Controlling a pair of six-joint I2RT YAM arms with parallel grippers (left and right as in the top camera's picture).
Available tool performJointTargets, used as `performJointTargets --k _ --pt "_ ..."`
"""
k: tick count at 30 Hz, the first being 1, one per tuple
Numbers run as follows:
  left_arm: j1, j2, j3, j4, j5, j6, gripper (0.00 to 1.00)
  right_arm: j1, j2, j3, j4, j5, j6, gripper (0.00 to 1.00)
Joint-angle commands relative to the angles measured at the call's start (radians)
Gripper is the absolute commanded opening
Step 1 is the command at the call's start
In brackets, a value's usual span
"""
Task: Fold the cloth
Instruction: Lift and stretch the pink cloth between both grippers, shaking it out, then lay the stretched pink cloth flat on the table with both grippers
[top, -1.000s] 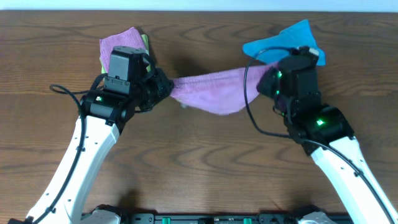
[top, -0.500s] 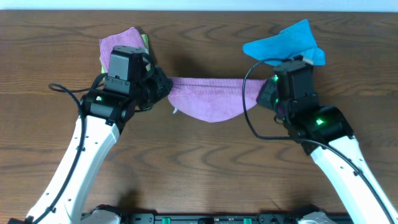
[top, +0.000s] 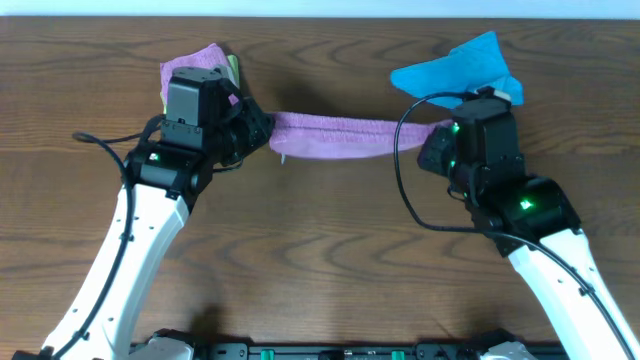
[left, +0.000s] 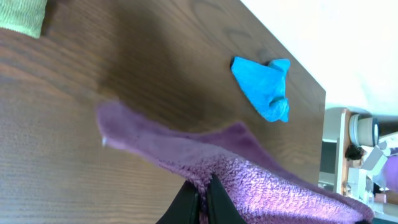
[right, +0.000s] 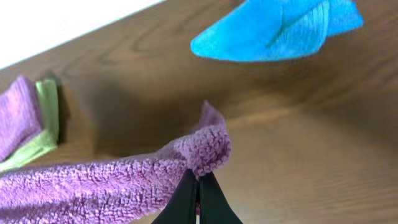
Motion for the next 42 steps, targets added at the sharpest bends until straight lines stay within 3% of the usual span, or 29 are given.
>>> performJointTargets --k 1,7,14,22,28,36,42 --pt "0.021 0.047 0.028 0.032 -0.051 0.026 0.06 -0.011 -0.001 0.006 0.042 0.076 -0.008 0.02" --pt "0.021 0.172 0.029 0.153 -0.043 0.044 0.06 -0.012 0.063 0.006 0.232 0.137 -0.057 0.01" --pt "0.042 0.198 0.041 0.147 -0.048 0.111 0.06 -0.011 0.107 0.006 0.197 0.098 -0.056 0.02" --pt "0.116 0.200 0.144 0.142 0.002 0.127 0.06 -0.012 0.108 0.006 0.371 0.138 -0.057 0.02" --pt "0.103 0.200 0.152 -0.007 0.001 0.177 0.06 -0.010 0.108 0.006 0.214 0.107 -0.054 0.02" --pt "0.075 0.201 0.151 -0.323 -0.008 0.277 0.06 -0.010 0.108 0.005 -0.086 -0.013 0.032 0.02" --pt "0.047 0.201 0.121 -0.473 -0.053 0.288 0.06 0.002 0.116 -0.008 -0.211 -0.056 0.035 0.02"
